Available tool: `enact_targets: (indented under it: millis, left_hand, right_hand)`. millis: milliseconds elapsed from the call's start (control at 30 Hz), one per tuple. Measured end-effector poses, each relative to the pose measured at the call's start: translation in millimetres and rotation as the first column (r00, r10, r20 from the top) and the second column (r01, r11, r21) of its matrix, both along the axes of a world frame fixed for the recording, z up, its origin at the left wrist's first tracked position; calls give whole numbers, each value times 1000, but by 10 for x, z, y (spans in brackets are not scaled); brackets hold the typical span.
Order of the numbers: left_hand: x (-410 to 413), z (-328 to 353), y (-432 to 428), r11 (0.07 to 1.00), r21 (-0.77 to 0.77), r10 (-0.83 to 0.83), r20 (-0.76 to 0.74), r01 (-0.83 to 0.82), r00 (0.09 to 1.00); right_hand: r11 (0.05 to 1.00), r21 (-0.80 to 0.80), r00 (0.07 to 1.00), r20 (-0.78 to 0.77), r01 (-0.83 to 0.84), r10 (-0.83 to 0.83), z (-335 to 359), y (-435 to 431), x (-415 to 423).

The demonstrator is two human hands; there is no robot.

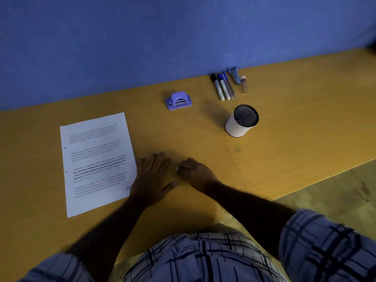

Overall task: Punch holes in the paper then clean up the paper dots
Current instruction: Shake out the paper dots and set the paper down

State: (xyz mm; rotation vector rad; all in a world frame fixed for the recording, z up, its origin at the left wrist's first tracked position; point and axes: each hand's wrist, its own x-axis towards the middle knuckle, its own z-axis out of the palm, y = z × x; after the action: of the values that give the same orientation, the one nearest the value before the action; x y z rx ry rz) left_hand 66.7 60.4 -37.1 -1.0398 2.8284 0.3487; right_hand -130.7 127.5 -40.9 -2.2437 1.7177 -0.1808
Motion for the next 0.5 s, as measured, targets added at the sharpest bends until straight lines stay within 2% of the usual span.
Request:
enact_targets:
  millis: [67, 100, 167, 200, 233, 267, 333, 367, 433, 500]
  left_hand:
    - [-34, 20, -10, 1000, 15, 25, -6, -25, 1000]
    - [-57, 26, -16, 999, 18, 35, -6, -35, 999]
    - [-108, 35, -29, 998, 27, 53, -6, -53, 999]
    - [-134, 41, -34, 997, 36, 62, -5, -62, 998]
    - [-157, 45, -39, 997, 48, 67, 1, -67, 998]
    - [-180, 47, -45, 996, 56, 66, 9, -67, 998]
    - [-224, 51, -54, 996, 67, 62, 13, -63, 998]
    - [-253, 63, -53, 995, 72, 63, 3, -63, 998]
    - [-318, 108, -46, 995, 79, 55, -14, -54, 998]
    - [-389, 151, -50, 997, 74, 38, -20, -36, 999]
  right_hand:
    - [988, 37, 973, 172, 151, -155, 17, -13, -12]
    - [973, 38, 929, 288, 230, -231, 31, -20, -29]
    - [901, 113, 780, 462, 420, -422, 59, -17, -81]
    - [832, 217, 667, 511, 510, -542, 64, -12, -109]
    - [744, 349, 517, 551, 570, -655, 58, -8, -136]
    - [651, 490, 322, 596, 580, -736, 50, -7, -159]
    - [522, 711, -106, 633, 471, -766, 69, -1, -192]
    - [493, 775, -276, 612, 396, -741, 97, 1, -214]
    - [472, 842, -496, 537, 263, -682, 158, 13, -271]
    - [483, 861, -615, 469, 159, -634, 225, 30, -339]
